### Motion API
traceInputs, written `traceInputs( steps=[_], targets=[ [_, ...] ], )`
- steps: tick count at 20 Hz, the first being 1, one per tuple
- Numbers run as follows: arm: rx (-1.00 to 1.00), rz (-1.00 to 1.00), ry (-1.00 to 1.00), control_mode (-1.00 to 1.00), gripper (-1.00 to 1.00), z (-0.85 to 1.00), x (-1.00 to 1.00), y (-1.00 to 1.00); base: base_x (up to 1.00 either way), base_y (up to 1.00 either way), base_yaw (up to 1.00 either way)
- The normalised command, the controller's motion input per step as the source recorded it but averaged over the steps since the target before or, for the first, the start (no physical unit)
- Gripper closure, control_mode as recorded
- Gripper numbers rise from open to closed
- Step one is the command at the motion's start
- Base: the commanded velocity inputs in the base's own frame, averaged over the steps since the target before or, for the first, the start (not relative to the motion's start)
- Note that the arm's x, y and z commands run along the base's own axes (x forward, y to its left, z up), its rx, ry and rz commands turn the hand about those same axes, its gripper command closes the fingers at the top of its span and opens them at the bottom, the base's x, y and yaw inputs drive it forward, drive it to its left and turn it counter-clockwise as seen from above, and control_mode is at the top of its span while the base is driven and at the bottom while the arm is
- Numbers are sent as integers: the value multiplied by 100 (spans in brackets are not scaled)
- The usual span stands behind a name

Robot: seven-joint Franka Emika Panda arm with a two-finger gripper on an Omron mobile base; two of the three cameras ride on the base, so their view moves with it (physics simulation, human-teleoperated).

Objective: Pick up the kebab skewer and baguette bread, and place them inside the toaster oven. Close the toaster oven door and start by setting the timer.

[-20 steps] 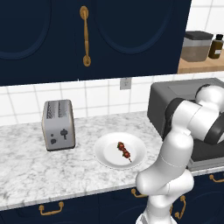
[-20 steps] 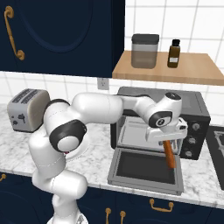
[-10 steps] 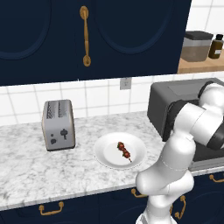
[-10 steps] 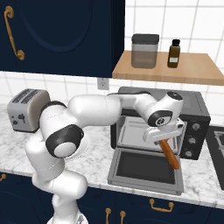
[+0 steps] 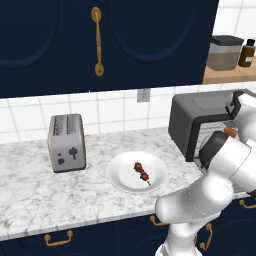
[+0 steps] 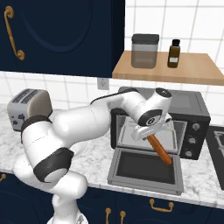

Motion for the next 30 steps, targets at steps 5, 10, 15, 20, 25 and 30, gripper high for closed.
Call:
traceInputs(
  steps=[5, 10, 15, 20, 25, 30],
  targets=[
    [-9, 16, -35, -100, 100, 0, 16, 11, 0, 0, 0],
    [-13, 15, -37, -100, 100, 1, 2, 4, 0, 0, 0],
    [-20, 4, -5, -100, 100, 35, -5, 16, 0, 0, 0],
    [-20, 19, 0, -100, 100, 11, -2, 11, 0, 0, 0],
    [-9, 40, -14, -100, 100, -27, 25, -3, 0, 0, 0],
    [-5, 9, -1, -100, 100, 9, 37, 0, 0, 0, 0]
  ],
)
